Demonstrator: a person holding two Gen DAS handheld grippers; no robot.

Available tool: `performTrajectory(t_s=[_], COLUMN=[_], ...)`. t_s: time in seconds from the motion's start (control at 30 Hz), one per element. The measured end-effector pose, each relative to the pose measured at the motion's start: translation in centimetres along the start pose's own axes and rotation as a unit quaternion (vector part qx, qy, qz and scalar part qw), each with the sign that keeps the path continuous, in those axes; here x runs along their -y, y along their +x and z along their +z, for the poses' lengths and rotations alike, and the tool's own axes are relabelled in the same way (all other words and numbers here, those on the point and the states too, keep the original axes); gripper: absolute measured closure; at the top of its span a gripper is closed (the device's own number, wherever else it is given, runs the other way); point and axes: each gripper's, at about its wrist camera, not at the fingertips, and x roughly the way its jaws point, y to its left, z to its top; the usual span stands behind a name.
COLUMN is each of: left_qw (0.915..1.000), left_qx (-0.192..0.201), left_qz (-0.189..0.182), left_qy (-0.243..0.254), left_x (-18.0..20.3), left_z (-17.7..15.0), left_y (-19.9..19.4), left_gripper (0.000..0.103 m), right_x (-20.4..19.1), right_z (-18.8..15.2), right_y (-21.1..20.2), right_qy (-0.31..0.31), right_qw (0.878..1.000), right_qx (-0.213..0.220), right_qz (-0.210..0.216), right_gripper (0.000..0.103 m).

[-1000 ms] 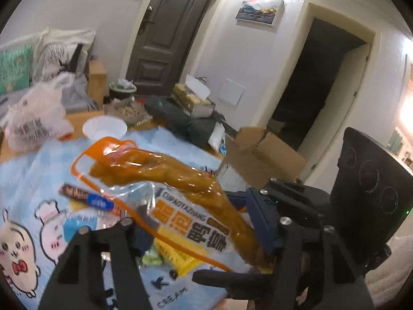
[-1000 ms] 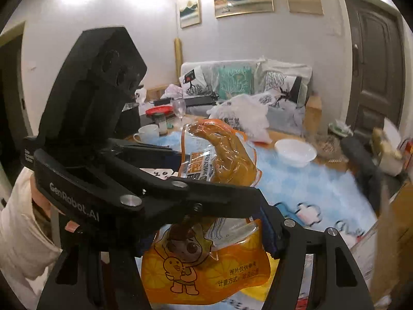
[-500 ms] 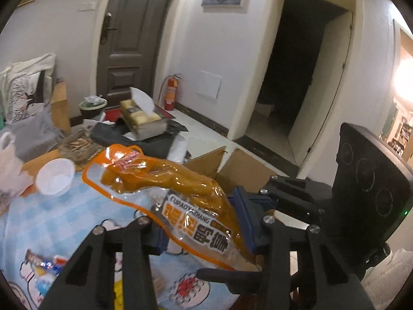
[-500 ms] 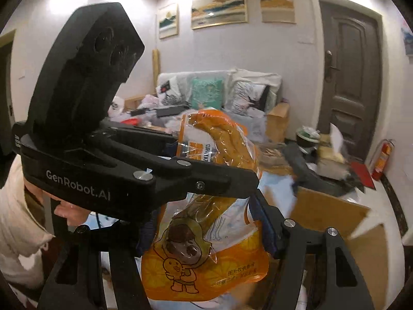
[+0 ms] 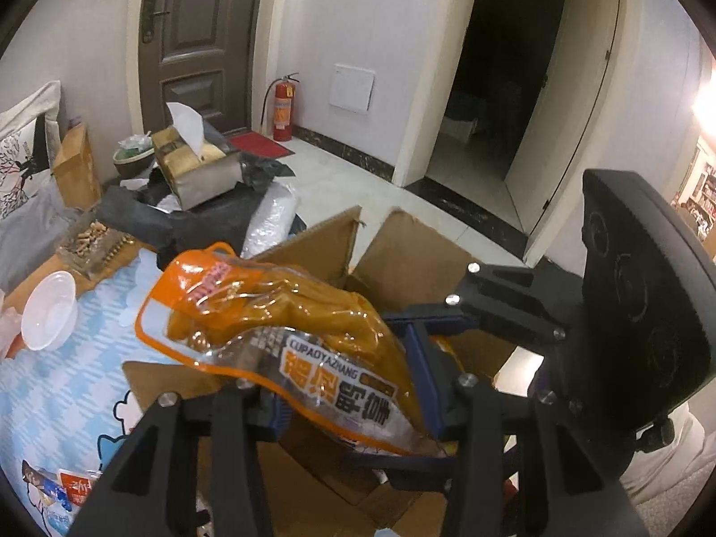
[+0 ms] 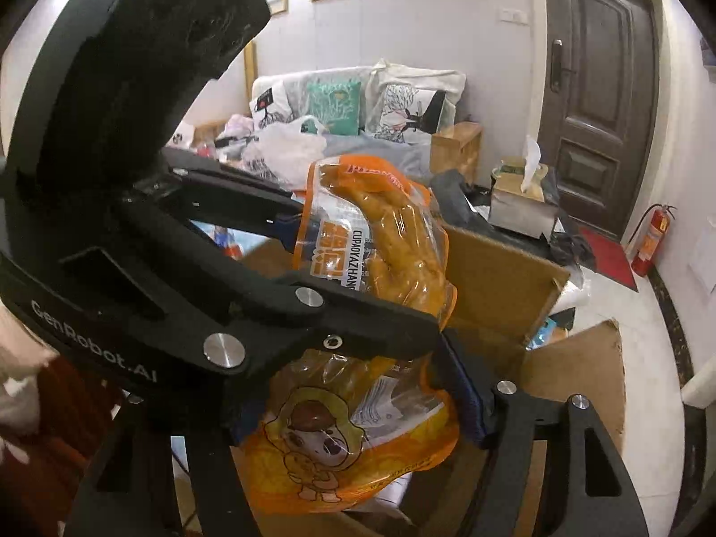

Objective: Organize snacks
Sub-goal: 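Lower the orange pack into the cardboard box and release it, then grasp the yellow packet with the right gripper while the left grasps the green-white bar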

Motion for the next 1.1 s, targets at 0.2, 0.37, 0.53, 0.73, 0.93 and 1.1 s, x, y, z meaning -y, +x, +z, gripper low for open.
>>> performTrajectory(t_s=[0.2, 0.37, 0.53, 0.73, 0.93, 1.1], left_qw=[0.9996, 0.9993, 0.9988, 0.9968, 0.9916, 0.9851], left_qx=[0.002, 0.012, 0.019, 0.041, 0.063, 0.069], left_qz=[0.026, 0.035, 0.046, 0.067, 0.108, 0.146], left_qy=[0.007, -0.001, -0.004, -0.014, -0.034, -0.061], left_x=[-0.2, -1.3, -2.1, -3.9, -7.0, -10.3], left_z=[-0.3, -0.5, -0.8, -2.1, -5.0, -9.0], left_y=[-0.3, -1.9, -3.6, -7.2, -12.1, -15.6], left_gripper=[0.023, 0.023, 0.022, 0.022, 0.022, 0.022], right_x=[0.1, 0.8, -0.2, -2.4, -6.2, -11.3], right_z=[-0.5, -0.7, -0.6, 0.2, 2.4, 4.0], right_y=[-0.1, -0.5, -0.6, -0.7, -1.5, -0.8], right_qy=[-0.025, -0.005, -0.006, -0.010, -0.007, -0.016], right_qw=[0.998, 0.998, 0.999, 0.999, 0.999, 0.997], right_qx=[-0.010, -0.013, -0.016, -0.006, 0.033, 0.047], right_qz=[-0.053, -0.059, -0.049, -0.034, -0.003, 0.051], right_gripper=[0.034, 0.033, 0.033, 0.033, 0.033, 0.033])
